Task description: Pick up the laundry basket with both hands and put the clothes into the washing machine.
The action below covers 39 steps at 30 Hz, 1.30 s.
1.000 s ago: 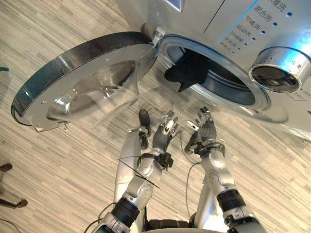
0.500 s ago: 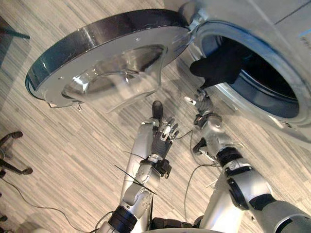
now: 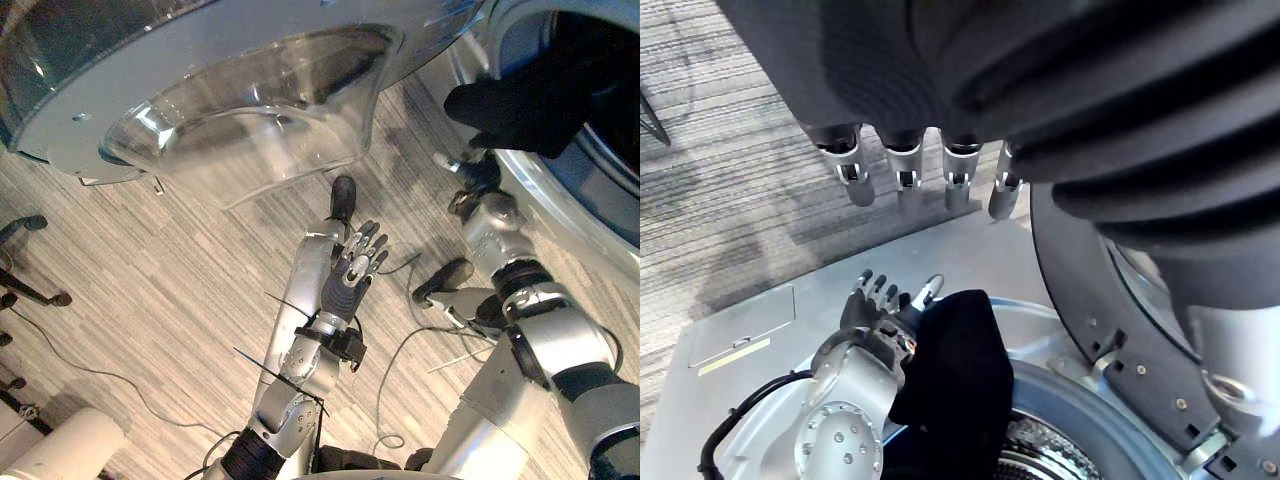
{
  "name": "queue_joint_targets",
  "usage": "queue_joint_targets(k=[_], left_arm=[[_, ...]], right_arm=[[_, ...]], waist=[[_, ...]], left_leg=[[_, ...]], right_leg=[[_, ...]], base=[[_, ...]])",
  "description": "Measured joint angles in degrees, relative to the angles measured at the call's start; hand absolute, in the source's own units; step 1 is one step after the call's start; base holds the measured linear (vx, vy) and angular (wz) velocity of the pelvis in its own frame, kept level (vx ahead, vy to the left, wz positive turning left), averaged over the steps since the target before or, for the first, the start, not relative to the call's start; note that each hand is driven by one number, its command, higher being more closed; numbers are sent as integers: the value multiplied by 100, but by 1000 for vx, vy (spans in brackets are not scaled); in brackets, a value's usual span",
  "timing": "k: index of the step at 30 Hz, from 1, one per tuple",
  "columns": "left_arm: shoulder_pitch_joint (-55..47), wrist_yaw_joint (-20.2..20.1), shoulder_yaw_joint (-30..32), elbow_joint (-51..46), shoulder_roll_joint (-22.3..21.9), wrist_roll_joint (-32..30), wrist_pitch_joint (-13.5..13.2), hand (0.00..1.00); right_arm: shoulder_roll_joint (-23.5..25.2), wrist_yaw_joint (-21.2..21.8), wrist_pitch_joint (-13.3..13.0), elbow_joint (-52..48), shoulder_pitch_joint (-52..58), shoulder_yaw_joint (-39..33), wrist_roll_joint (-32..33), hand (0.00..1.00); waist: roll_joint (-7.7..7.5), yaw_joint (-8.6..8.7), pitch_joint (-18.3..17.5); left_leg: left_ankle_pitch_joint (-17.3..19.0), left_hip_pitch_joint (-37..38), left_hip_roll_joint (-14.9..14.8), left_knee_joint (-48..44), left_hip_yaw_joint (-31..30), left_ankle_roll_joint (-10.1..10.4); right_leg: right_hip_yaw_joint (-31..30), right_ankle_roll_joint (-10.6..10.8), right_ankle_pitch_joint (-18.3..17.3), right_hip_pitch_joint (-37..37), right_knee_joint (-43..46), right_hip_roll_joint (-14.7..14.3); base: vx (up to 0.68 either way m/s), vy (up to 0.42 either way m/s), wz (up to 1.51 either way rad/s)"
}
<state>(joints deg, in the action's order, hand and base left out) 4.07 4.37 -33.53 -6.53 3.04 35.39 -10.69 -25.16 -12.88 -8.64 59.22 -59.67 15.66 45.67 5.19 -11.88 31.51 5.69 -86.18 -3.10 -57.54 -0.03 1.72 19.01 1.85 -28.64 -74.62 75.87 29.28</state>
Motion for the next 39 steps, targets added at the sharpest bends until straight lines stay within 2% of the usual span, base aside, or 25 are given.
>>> queue_joint_targets(k=[6, 8, 11, 15, 17, 18, 22, 25, 27, 35, 36, 37, 38, 39], left_arm=[[-84, 188, -10, -250, 0, -1, -102, 0], [-88, 228, -9, -312, 1, -1, -107, 0], [-150, 354, 2, -526, -10, 1, -107, 0], [-430, 466, 18, -804, -18, 2, -106, 0], [-634, 466, 1, -942, -34, 10, -106, 0], [-662, 467, -6, -966, -44, 14, -106, 0], [-765, 468, -17, -1015, -60, 57, -120, 0], [-996, 478, 1, -1108, -46, 72, -144, 0], [-1129, 476, -2, -1121, -14, 119, -177, 0], [-1185, 484, -50, -1119, 43, 234, -234, 0], [-1175, 486, -109, -1116, 80, 240, -249, 0], [-1174, 487, -138, -1116, 93, 241, -246, 0], [-1223, 495, -258, -1072, 182, 247, -241, 0], [-1250, 500, -269, -1071, 170, 251, -240, 0]], right_arm=[[126, -315, 2, -20, -323, -236, 1029, 0], [285, -522, 5, -248, -357, -692, 1449, 0], [627, -1122, -7, -1043, -372, -1825, 2256, 0], [887, -1749, -454, -1614, -554, -2656, 3275, 0], [1025, -1997, -831, -1916, -640, -2744, 3534, 0], [1067, -2044, -900, -2007, -640, -2800, 3537, 100], [1079, -2540, -1021, -2215, -809, -3028, 3527, 100], [1062, -2835, -1021, -2214, -1038, -3173, 3520, 100], [1014, -2902, -1016, -2214, -1084, -3171, 3520, 100], [951, -3093, -1029, -2469, -1299, -3165, 3520, 100], [946, -3228, -1120, -2916, -1293, -3114, 3402, 100], [947, -3280, -1124, -2968, -1291, -3120, 3355, 100], [949, -3344, -1127, -2983, -1211, -3102, 3290, 100], [963, -3389, -1127, -2987, -1207, -3036, 3285, 100]], waist=[[2, -36, -1], [2, -49, -2], [17, -96, -10], [19, -156, -12], [19, -158, -11], [19, -158, -11], [19, -122, -11], [14, 17, -9], [9, 55, -6], [-13, 288, 2], [-70, 431, 7], [-109, 475, 17], [-160, 407, 24], [-152, 410, 20]], left_leg=[[11, -199, 12, -79, -70, 1], [-1, -248, 21, -72, -101, 13], [-132, -358, 37, -26, -118, -39], [-260, -430, 87, 54, -122, -80], [-318, -509, 100, 77, -130, -88], [-330, -535, 104, 81, -131, -92], [-406, -573, 110, 198, -68, -93], [-506, -580, 96, 393, 100, -200], [-600, -590, 9, 445, 260, -282], [-582, -596, -114, 672, 586, -309], [-577, -537, -114, 911, 783, -301], [-539, -521, -119, 846, 865, -301], [-359, -522, -122, 196, 604, -350], [-375, -522, -188, 129, 693, -727]], right_leg=[[62, -1, 1, -105, 36, 7], [101, -3, 2, -124, 34, 9], [155, -51, 30, -222, 37, 40], [175, -132, 96, -303, 21, 83], [181, -92, 163, -365, -5, 83], [186, -86, 178, -382, -11, 85], [196, -21, 349, -408, -127, 105], [183, 6, 475, -458, -237, 175], [136, 49, 593, -495, -309, 173], [18, 241, 942, -511, -709, 65], [-93, 243, 959, -582, -830, 56], [-156, 173, 1018, -626, -885, 72], [-284, 209, 1137, -615, -780, 42], [-297, 273, 1171, -594, -739, 17]], base=[[-31, 23, -1], [-46, 22, 2], [-44, 20, 5], [-51, 34, 7], [-51, 54, -2], [-56, 62, -2], [-60, 73, 0], [-60, 73, 13], [-69, 92, -6], [-51, 73, -5], [-45, 50, 32], [-32, 53, 13], [5, 30, -24], [-2, 49, -45]])
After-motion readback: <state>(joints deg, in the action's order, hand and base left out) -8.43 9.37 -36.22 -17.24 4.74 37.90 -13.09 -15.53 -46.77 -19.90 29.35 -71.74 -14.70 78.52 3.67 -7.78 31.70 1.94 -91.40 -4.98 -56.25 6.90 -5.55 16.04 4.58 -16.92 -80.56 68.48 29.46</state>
